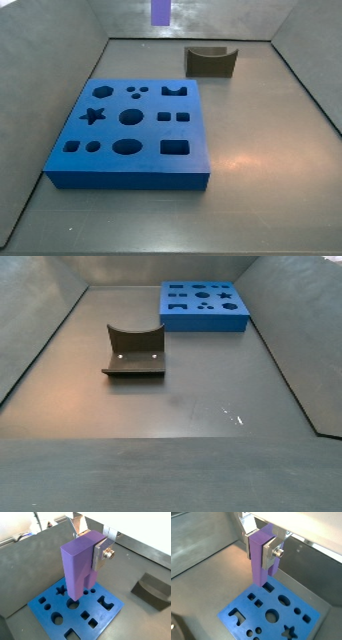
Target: Insert the double-square object.
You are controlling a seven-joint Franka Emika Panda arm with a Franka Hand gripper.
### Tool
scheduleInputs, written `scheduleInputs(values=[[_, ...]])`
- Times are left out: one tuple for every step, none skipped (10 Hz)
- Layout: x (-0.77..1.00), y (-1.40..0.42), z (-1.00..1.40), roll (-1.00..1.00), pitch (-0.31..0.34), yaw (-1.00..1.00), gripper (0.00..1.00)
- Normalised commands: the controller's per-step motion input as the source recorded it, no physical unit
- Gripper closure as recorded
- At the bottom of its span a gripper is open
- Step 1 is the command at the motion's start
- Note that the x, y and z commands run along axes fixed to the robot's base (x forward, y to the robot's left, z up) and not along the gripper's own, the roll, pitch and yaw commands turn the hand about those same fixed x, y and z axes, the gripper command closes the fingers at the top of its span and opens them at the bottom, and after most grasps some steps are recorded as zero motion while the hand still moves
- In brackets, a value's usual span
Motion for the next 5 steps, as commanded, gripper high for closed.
scheduleInputs(values=[[0.0,0.0,-0.44,0.0,-0.03,-1.0,1.0],[0.0,0.0,-0.48,0.0,-0.02,-1.0,1.0],[0.0,0.0,-0.49,0.0,-0.019,-1.0,1.0],[0.0,0.0,-0.5,0.0,-0.054,-1.0,1.0],[0.08,0.0,-0.62,0.0,-0.077,-1.0,1.0]])
